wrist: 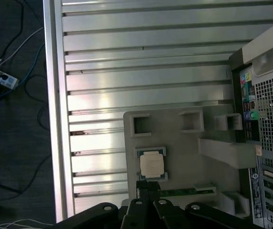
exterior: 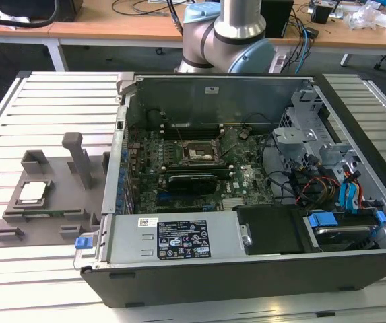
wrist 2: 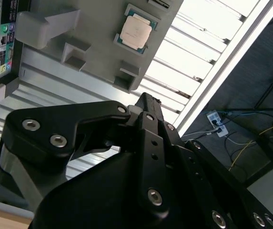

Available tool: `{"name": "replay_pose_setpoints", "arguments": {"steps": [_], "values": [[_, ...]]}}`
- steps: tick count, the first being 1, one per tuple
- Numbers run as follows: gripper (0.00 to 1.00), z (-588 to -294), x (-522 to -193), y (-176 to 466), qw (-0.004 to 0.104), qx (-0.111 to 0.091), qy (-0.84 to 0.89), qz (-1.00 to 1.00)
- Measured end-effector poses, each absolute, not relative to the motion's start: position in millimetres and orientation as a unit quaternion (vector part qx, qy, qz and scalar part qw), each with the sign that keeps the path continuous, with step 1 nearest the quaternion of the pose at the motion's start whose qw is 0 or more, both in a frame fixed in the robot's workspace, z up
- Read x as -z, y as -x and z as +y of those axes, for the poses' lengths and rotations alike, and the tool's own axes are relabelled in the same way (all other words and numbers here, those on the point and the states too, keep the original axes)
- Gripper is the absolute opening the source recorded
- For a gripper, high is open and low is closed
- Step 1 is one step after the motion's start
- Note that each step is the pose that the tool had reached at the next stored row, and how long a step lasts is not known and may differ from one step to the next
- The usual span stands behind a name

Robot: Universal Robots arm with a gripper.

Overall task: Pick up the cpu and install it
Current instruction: 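Reach for the cpu, then pick up the cpu and move it towards the insertion slot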

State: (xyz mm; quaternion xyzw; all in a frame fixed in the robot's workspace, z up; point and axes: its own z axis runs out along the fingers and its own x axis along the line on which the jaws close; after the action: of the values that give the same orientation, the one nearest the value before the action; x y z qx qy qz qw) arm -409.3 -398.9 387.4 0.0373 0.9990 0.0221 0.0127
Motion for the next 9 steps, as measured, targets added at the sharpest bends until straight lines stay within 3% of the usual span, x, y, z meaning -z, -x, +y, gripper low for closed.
{"name": "replay_pose_setpoints", "arguments": {"steps": [9], "values": [[0.11,-398.9,-387.0,409.4,0.013,-0.022,-0.037,0.999]]}}
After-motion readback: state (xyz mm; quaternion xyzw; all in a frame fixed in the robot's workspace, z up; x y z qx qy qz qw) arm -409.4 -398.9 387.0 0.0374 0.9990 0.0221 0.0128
